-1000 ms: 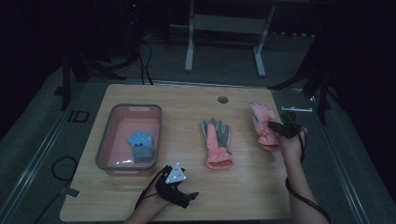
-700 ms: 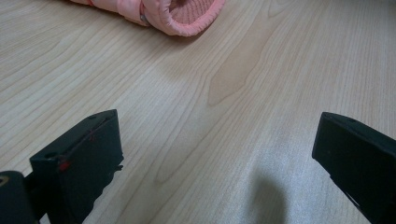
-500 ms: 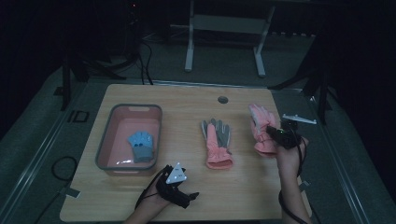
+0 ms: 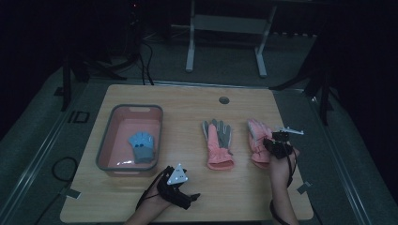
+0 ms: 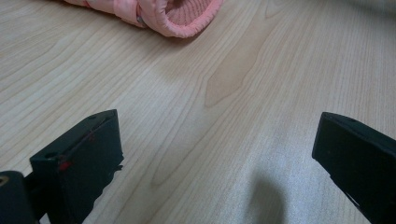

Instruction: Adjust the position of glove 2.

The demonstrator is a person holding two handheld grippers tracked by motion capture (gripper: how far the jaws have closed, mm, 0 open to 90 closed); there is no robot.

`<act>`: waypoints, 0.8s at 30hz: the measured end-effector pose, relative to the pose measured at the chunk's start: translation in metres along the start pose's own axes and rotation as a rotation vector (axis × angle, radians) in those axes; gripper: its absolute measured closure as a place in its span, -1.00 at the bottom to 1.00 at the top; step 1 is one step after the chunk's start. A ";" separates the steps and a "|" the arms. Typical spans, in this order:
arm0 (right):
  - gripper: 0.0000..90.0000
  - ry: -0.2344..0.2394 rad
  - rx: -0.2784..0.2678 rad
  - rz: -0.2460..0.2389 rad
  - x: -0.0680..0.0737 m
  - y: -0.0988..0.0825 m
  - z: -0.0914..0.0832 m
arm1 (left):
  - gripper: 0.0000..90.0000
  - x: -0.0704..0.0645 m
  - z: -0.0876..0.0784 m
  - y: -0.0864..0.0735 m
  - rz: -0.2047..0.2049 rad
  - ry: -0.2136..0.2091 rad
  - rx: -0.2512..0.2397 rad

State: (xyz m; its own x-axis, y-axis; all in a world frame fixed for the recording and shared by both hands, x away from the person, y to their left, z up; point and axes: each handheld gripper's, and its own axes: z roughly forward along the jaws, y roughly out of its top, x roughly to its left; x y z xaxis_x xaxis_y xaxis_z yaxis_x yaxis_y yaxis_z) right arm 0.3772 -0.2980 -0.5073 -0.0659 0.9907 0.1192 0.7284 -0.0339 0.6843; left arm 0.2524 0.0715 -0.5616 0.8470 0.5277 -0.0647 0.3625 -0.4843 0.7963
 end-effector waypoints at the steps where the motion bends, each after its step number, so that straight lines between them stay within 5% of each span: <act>1: 0.94 0.003 0.014 0.004 -0.001 -0.002 0.005 | -0.96 0.000 0.000 0.000 0.000 0.000 0.000; 9: 0.75 0.042 0.032 -0.038 -0.001 -0.001 0.006 | -0.96 0.000 0.000 0.000 0.001 -0.003 0.002; 15: 0.52 0.096 0.034 -0.168 -0.003 0.009 -0.007 | -0.96 0.001 0.000 0.000 0.001 -0.004 0.004; 24: 0.30 0.204 0.057 -0.319 -0.027 0.025 -0.019 | -0.96 0.000 0.000 0.000 -0.001 -0.004 0.005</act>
State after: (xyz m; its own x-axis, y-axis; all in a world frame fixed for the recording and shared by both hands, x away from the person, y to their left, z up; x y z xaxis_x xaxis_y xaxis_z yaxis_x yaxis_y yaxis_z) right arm 0.3845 -0.3282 -0.4800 -0.4254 0.9035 0.0515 0.6858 0.2848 0.6697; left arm 0.2529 0.0714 -0.5618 0.8481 0.5255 -0.0681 0.3655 -0.4870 0.7933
